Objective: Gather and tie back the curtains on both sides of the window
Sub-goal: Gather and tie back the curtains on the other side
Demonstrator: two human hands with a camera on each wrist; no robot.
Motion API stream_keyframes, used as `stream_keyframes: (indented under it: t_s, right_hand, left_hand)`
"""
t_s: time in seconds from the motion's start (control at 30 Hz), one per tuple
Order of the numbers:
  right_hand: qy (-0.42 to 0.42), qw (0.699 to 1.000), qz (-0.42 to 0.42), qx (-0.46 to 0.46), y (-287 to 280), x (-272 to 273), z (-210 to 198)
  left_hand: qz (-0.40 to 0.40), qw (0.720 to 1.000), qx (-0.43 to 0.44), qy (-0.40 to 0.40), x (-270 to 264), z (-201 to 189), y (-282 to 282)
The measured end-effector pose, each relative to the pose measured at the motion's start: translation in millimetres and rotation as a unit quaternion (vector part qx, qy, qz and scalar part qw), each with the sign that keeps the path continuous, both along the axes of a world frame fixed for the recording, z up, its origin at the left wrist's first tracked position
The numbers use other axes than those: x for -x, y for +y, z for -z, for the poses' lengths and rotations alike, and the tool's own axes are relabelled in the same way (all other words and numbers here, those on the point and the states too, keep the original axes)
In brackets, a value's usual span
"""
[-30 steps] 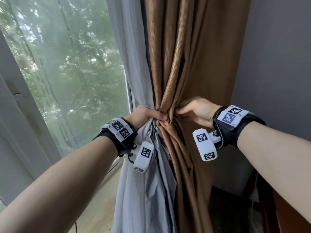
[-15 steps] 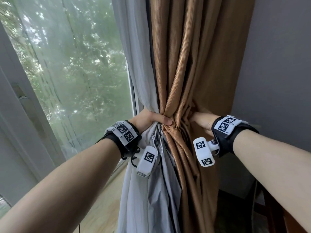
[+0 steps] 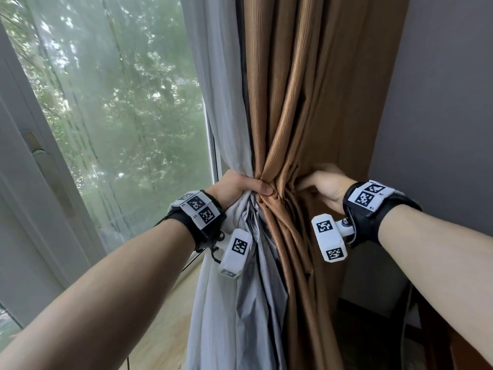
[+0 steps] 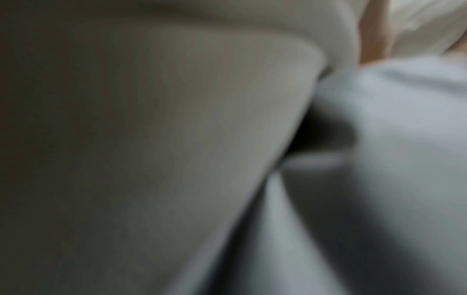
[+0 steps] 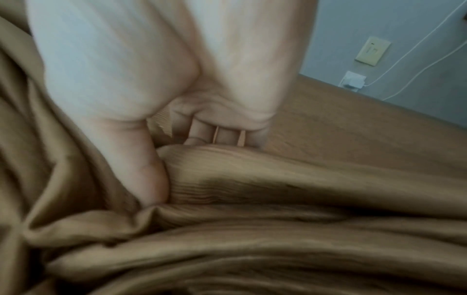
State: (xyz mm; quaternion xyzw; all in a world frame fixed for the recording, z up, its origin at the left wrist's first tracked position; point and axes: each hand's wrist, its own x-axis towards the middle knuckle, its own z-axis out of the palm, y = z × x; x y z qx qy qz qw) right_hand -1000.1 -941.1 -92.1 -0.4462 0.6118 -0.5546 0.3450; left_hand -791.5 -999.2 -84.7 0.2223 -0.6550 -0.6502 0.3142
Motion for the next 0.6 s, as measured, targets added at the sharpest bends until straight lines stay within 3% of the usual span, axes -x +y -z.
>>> stream_keyframes:
  t_s: [0.13, 0.3, 0.6]
  right_hand:
    - [-0.033, 0.999, 0.0, 0.008, 4, 6, -3]
    - [-0.071, 0.994, -0.08, 0.003, 11, 2, -8]
    - [-0.1, 0.984, -0.149, 0.013, 19, -22, -23]
  left_hand:
    - [-0.021, 1.0, 0.015, -0.004, 7, 1, 2]
    - [-0.043, 0.999, 0.032, -0.007, 12, 1, 5]
    - [-0.035, 0.999, -0.013, -0.021, 5, -3, 6]
